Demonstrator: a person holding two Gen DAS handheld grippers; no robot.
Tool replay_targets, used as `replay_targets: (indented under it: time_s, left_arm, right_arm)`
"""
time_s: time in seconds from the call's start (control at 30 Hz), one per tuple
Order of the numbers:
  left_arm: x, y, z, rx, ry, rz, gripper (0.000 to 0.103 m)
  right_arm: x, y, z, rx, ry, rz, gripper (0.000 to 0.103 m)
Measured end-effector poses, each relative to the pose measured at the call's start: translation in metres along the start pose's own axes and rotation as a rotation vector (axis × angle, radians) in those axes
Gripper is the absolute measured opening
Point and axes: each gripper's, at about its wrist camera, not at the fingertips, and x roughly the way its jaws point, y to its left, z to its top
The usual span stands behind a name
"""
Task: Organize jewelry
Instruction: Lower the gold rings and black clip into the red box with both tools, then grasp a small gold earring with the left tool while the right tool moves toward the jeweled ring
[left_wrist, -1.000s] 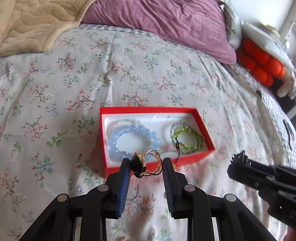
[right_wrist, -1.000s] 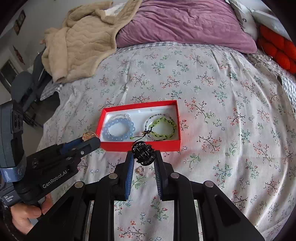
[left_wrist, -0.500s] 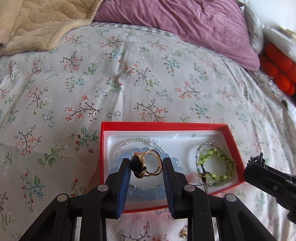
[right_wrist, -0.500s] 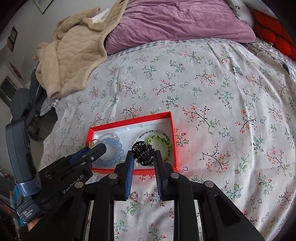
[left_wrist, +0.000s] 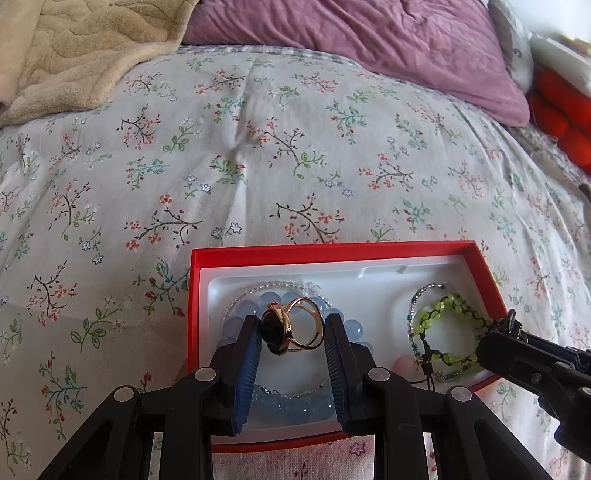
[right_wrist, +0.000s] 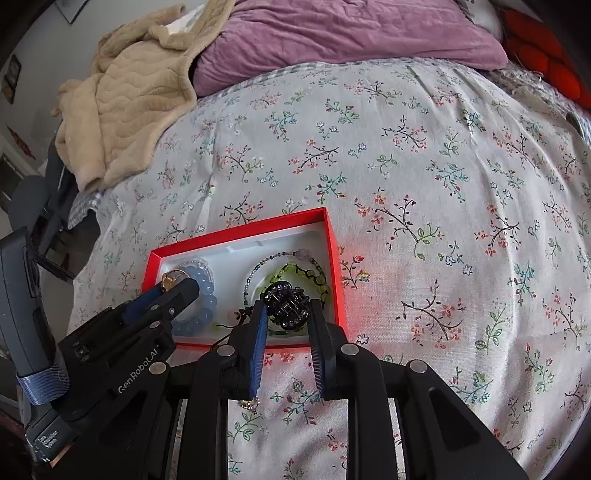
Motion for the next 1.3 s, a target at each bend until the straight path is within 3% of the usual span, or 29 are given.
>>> replay_targets:
  time_s: [0.13,0.17,0.2,0.3,0.43,0.67,0.9,1.3]
  left_arm:
    - [-0.002,-0.002,0.000,0.014,0.003,-0.005,0.030]
    - [-0.002,-0.003,0.000,0.018,0.003,-0.005,0.034]
    - [-0.004,-0.003,0.000,0.024,0.002,-0.006,0.040]
    - [-0.007,-0.006,-0.001,0.039,0.002,-0.014,0.044]
    - [-0.014,-0.010,-0.003,0.070,0.000,-0.011,0.045]
    - [-0.030,-0.010,-0.007,0.075,0.006,-0.026,0.065]
    - [-0.055,-0.005,-0.013,0.074,-0.002,-0.025,0.085]
    - [-0.087,0.021,-0.038,0.139,0.029,-0.005,0.093]
  right_arm:
    - [-0.004,-0.003,0.001,0.009,-0.002,0.008,0.026]
    - [-0.005,-0.003,0.001,0.011,-0.003,0.013,0.028]
    - [-0.007,-0.004,0.001,0.012,-0.004,0.018,0.033]
    - [-0.013,-0.004,0.002,0.010,-0.018,0.023,0.043]
    - [-0.022,-0.003,0.002,0.008,-0.034,0.025,0.044]
    - [-0.037,-0.002,-0.004,0.002,-0.029,0.005,0.046]
    - [-0.051,0.001,-0.018,-0.050,-0.016,-0.042,0.057]
    - [-0.071,-0.008,-0.047,-0.064,0.022,-0.091,0.061]
